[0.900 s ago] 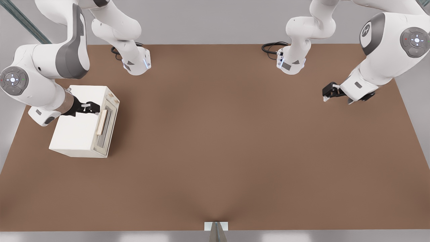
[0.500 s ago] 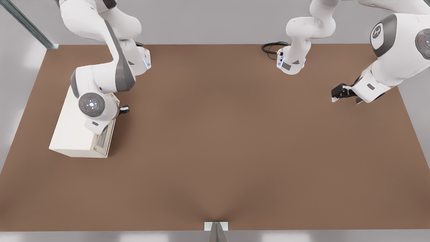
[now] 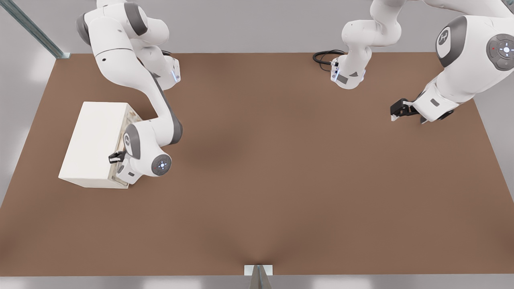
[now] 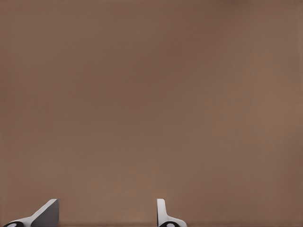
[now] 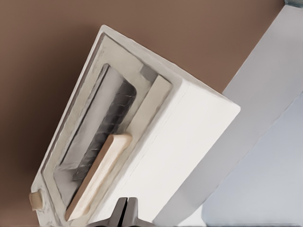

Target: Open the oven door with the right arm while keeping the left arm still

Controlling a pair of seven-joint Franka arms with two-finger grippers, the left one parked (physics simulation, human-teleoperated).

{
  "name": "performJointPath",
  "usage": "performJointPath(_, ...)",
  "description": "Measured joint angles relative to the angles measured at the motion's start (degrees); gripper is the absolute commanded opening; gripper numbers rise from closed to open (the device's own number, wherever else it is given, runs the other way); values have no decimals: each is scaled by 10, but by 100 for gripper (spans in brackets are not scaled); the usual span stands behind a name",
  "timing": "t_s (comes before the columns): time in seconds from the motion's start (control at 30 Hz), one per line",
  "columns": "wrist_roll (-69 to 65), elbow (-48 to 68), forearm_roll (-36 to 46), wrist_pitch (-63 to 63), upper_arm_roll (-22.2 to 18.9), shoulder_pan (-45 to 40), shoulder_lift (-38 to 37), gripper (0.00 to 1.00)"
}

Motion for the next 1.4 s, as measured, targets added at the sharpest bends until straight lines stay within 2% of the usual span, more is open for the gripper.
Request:
performJointPath(0.4, 25, -68, -3, 6, 1, -5, -1, 21)
performJointPath(1.37, 46, -55, 4, 15, 5, -24, 25, 21)
performJointPath(1.4, 46, -48, 7, 12, 5, -19, 26, 61)
